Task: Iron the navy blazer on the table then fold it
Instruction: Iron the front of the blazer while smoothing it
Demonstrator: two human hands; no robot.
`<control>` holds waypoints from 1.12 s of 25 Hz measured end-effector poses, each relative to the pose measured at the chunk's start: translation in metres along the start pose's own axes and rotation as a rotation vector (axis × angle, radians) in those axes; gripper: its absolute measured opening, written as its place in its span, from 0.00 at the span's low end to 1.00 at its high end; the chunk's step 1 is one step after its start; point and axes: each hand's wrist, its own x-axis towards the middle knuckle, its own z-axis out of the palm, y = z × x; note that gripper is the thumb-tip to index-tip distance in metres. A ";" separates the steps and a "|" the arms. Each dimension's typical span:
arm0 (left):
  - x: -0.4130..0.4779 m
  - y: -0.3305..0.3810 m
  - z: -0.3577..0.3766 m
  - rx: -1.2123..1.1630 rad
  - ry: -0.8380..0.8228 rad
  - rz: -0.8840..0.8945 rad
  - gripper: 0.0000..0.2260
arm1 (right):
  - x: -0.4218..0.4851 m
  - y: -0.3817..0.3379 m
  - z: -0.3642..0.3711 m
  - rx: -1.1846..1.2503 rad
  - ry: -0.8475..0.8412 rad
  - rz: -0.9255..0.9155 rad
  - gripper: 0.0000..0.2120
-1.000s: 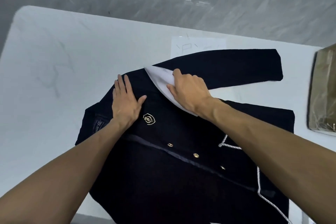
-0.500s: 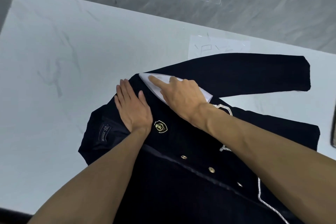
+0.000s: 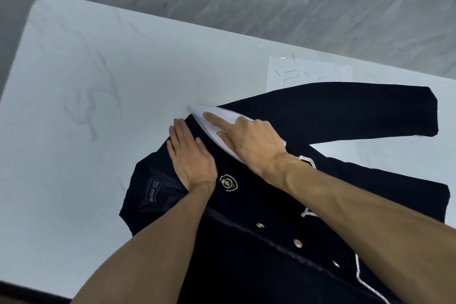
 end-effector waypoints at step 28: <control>0.002 -0.001 0.002 0.063 0.015 0.012 0.25 | 0.011 0.011 0.010 -0.119 0.004 0.138 0.29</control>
